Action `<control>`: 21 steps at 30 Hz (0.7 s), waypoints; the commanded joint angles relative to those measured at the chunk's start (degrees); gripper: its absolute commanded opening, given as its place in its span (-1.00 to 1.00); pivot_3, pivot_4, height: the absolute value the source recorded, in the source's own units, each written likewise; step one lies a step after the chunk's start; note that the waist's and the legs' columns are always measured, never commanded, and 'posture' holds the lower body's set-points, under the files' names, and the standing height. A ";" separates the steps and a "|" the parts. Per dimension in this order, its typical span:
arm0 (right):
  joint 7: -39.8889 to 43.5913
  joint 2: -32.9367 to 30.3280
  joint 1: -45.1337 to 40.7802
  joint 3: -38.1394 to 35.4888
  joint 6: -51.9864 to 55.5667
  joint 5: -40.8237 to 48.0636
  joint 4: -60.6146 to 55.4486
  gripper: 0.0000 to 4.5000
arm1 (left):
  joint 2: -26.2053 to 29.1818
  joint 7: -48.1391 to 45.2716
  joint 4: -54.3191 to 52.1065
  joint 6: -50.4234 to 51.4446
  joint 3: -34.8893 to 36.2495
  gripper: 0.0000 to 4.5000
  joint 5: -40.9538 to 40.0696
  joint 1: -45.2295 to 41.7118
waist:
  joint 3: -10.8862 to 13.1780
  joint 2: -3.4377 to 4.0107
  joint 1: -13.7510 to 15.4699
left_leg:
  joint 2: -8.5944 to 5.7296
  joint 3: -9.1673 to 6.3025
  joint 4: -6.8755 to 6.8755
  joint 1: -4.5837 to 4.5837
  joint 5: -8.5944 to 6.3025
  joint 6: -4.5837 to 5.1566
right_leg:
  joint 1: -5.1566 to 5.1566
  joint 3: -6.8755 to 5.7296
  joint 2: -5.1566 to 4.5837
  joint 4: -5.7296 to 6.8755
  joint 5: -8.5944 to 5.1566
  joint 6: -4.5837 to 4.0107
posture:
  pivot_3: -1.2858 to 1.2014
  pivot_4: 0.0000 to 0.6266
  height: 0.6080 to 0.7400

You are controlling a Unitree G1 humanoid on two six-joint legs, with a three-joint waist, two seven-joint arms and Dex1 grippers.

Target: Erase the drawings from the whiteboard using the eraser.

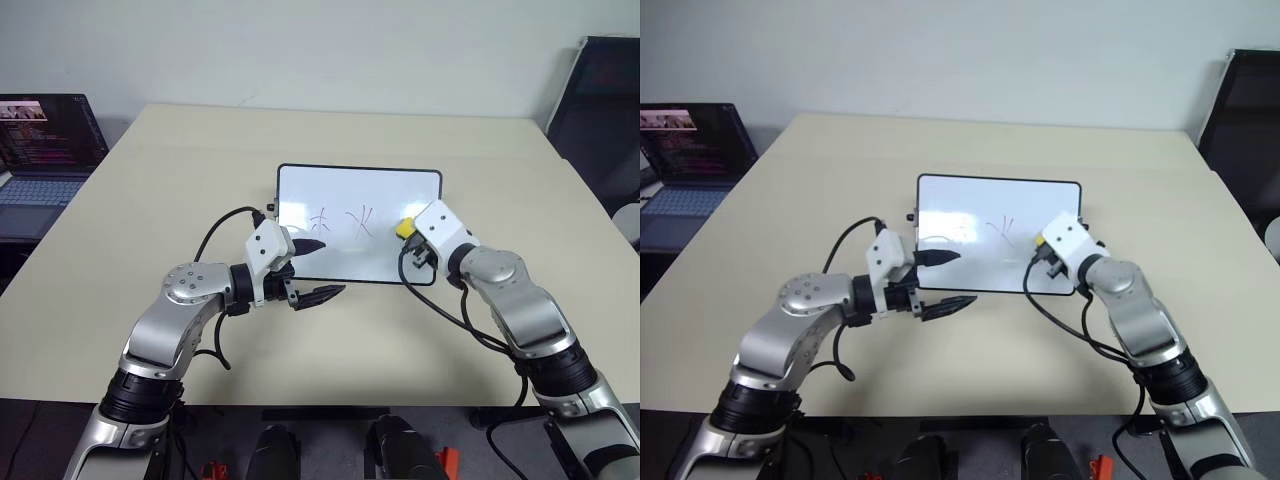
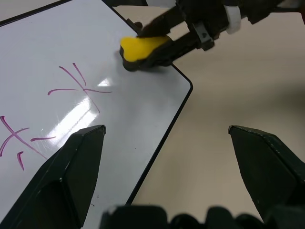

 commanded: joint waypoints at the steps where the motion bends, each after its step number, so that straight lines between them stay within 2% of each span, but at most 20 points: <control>1: -3.42 0.74 -0.85 -1.57 -0.88 -2.68 2.08 -0.41 | 0.06 -0.18 -2.63 -0.16 -0.09 1.00 -0.96 -0.72 | 0.00 0.00 -0.10 | 0.00 0.00 0.01 0.02 0.00 0.00 | 0.00 0.00 0.00 -0.01 0.02 -0.03 | 0.03 -0.52 1.00; 4: -7.99 1.80 -2.80 -4.18 -3.53 -4.88 4.47 -0.41 | -0.01 -0.18 -2.77 -0.03 -0.22 1.00 -1.11 -0.74 | 0.00 0.00 -0.09 | 0.00 0.00 0.01 0.04 0.02 0.03 | -0.01 0.00 0.00 0.00 0.04 -0.07 | 0.03 -0.52 1.00; 7: -8.98 1.90 -3.37 -5.22 -4.85 -5.59 5.47 -0.41 | 0.04 -0.13 -2.96 0.16 -0.31 1.00 -1.32 -0.68 | 0.00 0.00 -0.03 | -0.02 0.00 0.02 0.04 0.05 0.06 | 0.00 0.00 -0.02 -0.02 0.05 -0.07 | 0.03 -0.52 1.00; 17: 2.72 -1.78 1.88 -0.57 2.09 -2.38 -1.90 -0.41 | 0.26 -0.05 -3.72 0.88 -0.33 1.00 -1.80 -0.36 | 0.00 0.00 -0.13 | -0.01 -0.02 -0.14 0.02 0.05 0.06 | -0.01 -0.05 -0.02 -0.07 -0.01 -0.04 | 0.03 -0.52 1.00; 19: 2.21 -1.54 1.44 -0.54 1.78 -3.35 -1.89 -0.41 | 0.27 -0.04 -3.76 0.95 -0.30 1.00 -1.78 -0.36 | 0.00 0.00 -0.17 | -0.01 -0.02 -0.10 0.04 0.05 0.07 | -0.01 -0.04 -0.02 -0.05 0.01 -0.07 | 0.03 -0.52 1.00; 21: -1.65 -0.60 -0.26 -1.63 -0.65 -5.92 0.27 -0.41 | 0.28 -0.04 -3.83 1.03 -0.30 1.00 -1.81 -0.32 | 0.00 -0.01 -0.17 | -0.01 -0.02 -0.06 0.04 0.05 0.07 | -0.02 -0.04 -0.02 -0.06 0.02 -0.08 | 0.03 -0.52 1.00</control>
